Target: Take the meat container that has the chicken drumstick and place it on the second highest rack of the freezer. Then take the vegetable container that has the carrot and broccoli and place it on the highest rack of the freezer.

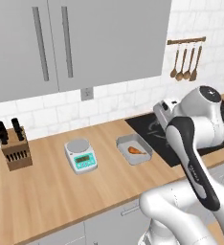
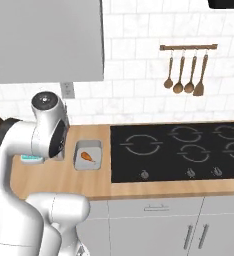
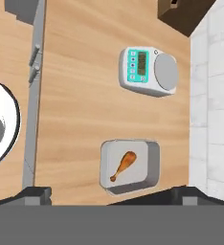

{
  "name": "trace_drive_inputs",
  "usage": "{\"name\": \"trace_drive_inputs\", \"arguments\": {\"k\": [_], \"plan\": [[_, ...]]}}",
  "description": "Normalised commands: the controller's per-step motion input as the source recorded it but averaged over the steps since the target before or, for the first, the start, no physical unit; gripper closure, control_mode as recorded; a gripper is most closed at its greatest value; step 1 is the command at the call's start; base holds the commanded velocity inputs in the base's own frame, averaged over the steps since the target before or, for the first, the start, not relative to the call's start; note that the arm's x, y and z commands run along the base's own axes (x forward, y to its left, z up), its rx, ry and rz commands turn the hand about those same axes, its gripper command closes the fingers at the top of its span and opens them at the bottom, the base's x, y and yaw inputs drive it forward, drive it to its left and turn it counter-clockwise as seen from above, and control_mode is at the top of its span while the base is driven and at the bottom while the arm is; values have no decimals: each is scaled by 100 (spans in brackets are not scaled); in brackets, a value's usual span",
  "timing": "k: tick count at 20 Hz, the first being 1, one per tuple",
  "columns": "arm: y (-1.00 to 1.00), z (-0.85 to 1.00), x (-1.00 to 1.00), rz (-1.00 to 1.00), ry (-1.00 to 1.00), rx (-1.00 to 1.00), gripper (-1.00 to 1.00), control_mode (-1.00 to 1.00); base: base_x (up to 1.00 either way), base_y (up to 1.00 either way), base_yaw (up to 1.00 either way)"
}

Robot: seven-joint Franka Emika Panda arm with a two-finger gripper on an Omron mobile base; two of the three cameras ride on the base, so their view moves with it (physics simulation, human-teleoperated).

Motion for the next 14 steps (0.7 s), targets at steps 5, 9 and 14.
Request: {"name": "trace_drive_inputs", "arguments": {"k": [5, 9, 14], "plan": [[-4, -74, 6, 13, 21, 0, -100, -100, 0, 0, 0], [-3, -67, 0, 17, 20, -1, -100, -100, 0, 0, 0], [-7, -46, 7, 12, 17, -3, -100, -100, 0, 0, 0]]}}
